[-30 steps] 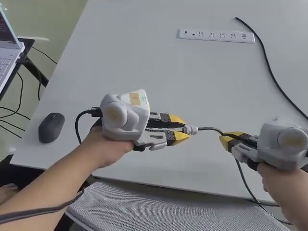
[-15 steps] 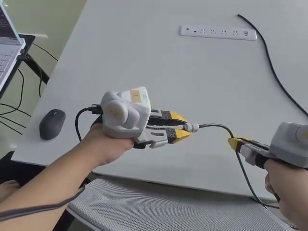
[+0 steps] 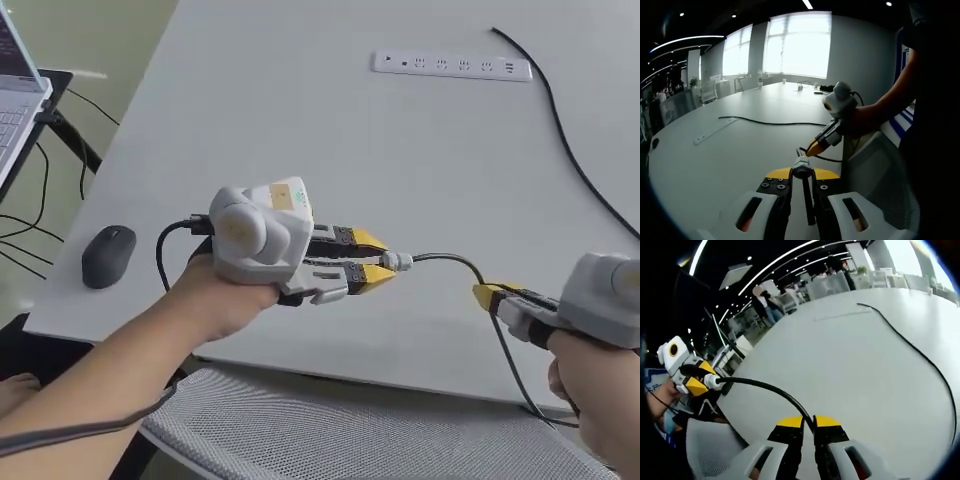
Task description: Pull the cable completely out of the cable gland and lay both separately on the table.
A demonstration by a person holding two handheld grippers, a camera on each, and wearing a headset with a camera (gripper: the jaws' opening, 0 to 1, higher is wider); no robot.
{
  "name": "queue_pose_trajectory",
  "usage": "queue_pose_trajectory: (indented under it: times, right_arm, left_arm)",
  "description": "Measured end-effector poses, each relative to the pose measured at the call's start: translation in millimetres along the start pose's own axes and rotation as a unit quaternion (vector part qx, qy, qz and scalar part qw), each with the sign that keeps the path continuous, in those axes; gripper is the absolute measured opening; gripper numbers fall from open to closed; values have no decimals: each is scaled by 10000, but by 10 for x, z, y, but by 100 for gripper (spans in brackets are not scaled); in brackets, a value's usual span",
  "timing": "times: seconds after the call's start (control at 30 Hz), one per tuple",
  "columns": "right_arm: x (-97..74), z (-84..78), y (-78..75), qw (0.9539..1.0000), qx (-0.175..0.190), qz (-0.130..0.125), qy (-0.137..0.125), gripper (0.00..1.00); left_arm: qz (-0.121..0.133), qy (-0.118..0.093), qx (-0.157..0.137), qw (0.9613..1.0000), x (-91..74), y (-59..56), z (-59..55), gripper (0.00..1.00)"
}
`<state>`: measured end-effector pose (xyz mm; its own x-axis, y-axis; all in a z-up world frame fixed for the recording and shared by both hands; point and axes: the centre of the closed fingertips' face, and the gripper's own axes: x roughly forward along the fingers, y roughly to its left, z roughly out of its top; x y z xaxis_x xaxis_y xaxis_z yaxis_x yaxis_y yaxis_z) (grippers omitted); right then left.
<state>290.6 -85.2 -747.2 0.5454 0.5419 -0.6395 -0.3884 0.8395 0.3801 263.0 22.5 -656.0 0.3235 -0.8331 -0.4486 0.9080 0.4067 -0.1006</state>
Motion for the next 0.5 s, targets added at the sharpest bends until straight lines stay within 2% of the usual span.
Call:
queue_pose_trajectory:
  times: [0.3,0.43,0.47,0.5]
  right_arm:
    - [11,-10,42,9974,-713,-1,106,4]
    - [-11,28,120,9951,-980,114,61,10]
    - [-22,50,135,9936,-1124,112,45,14]
    - [-54,127,141,9914,-1304,11,-79,16]
  left_arm:
    - [49,-32,-24,10000,-30,54,3,15]
    - [37,-19,-30,10000,-23,53,3,15]
    - [27,-22,-48,10000,-20,48,6,15]
    - [14,-4,-57,10000,-18,44,0,15]
